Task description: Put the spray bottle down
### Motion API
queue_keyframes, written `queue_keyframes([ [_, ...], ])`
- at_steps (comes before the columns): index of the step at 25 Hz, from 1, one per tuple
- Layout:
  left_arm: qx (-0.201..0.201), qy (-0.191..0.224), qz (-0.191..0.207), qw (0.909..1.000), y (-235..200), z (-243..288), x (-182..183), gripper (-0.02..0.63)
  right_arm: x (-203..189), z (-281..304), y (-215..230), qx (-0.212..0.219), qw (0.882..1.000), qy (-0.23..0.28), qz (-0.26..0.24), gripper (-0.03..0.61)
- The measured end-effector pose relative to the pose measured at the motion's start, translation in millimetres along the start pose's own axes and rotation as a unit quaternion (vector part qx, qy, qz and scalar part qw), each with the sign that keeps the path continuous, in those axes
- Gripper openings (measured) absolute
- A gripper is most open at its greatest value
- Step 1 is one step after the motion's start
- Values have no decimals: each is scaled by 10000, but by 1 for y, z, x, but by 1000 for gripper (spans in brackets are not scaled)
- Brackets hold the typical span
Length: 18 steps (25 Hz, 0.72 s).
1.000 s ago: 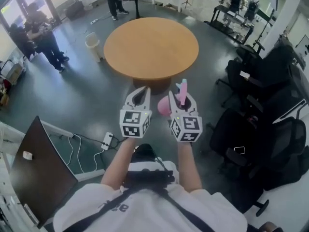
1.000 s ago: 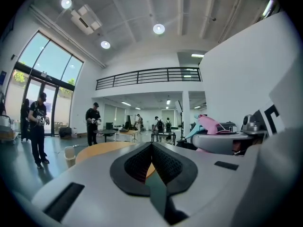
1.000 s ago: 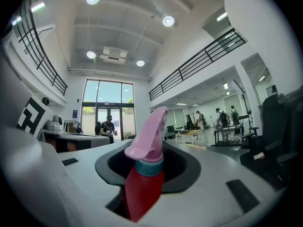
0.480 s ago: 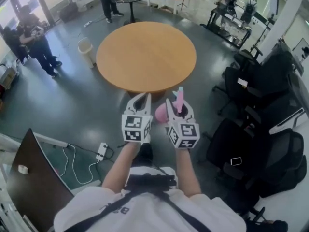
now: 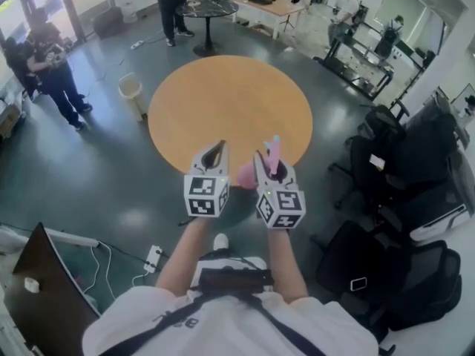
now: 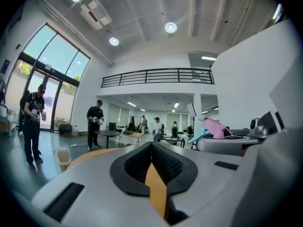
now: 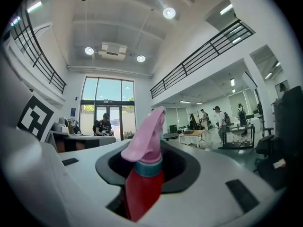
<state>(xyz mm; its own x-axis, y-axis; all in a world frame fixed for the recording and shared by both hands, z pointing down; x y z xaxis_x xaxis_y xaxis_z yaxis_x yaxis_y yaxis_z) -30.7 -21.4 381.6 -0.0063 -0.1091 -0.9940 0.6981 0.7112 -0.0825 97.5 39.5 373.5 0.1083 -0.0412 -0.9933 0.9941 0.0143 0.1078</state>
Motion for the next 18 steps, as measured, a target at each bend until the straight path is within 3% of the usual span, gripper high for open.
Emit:
queue_keyframes([
  [10, -17, -77, -118, 9999, -61, 57, -2, 12, -1, 86, -9, 47, 9999, -66, -131, 160],
  [18, -28, -193, -167, 9997, -83, 104, -9, 12, -12, 138, 16, -129, 9993, -203, -295, 160],
])
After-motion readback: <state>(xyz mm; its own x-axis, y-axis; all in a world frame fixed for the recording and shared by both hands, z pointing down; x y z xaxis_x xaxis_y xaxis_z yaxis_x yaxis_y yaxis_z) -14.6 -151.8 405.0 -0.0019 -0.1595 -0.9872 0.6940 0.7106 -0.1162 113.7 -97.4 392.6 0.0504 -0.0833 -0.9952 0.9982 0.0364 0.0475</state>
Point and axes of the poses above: the fingertips, and each gripper's own axes: z forward along the fingers, y to its right, x out of its top, the point moved 4 cm from there along -z, backward along the fingers, and after that the axes turned 9 degrees about -x, right-handed, at the moved point
